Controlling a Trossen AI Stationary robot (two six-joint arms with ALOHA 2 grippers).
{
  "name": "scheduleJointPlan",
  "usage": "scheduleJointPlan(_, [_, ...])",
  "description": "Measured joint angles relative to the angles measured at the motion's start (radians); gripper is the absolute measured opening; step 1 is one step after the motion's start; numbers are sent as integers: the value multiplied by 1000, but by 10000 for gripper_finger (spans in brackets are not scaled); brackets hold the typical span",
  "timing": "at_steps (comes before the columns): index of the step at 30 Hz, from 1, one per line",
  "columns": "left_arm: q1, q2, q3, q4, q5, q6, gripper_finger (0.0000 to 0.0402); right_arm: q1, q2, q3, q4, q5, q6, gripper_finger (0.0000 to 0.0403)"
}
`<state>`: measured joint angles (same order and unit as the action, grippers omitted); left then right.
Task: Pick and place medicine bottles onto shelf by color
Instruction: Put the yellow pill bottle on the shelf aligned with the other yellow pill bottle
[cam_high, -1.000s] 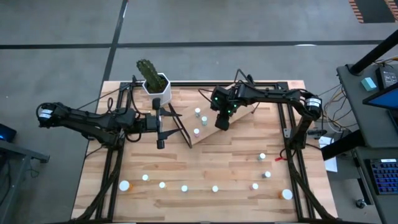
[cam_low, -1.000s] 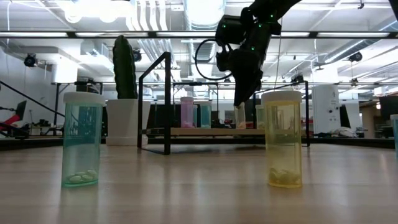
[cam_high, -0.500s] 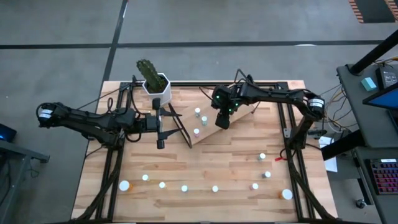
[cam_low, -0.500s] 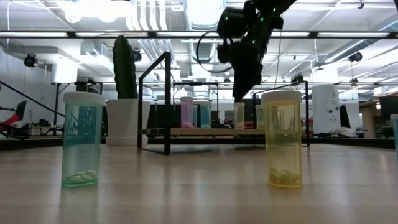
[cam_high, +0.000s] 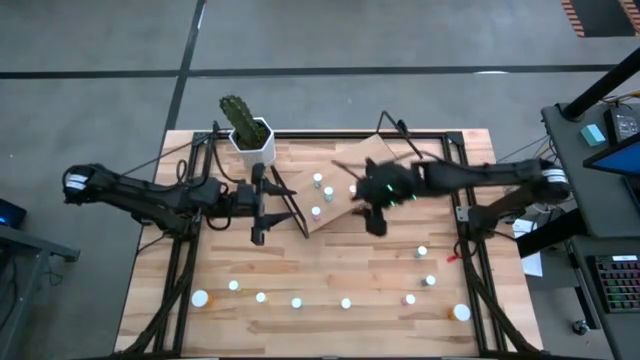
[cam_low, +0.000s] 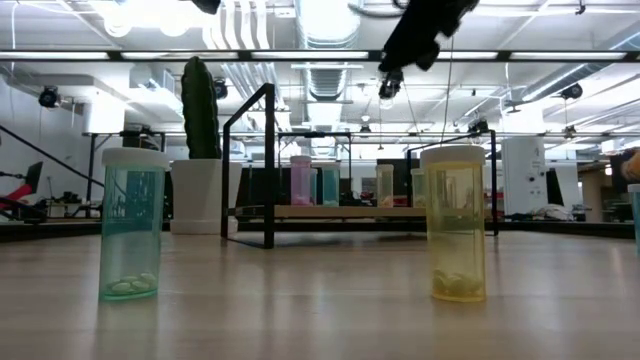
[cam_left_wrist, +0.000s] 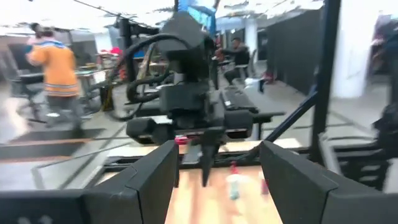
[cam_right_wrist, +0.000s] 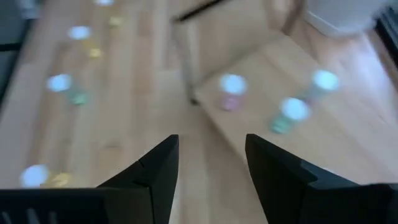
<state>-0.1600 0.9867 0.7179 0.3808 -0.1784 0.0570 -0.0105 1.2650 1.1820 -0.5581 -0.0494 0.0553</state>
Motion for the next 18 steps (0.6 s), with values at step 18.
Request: scheduleJointPlan(18, [-71, 199, 15, 279, 24, -80, 215, 510, -39, -258, 377, 272, -4, 173])
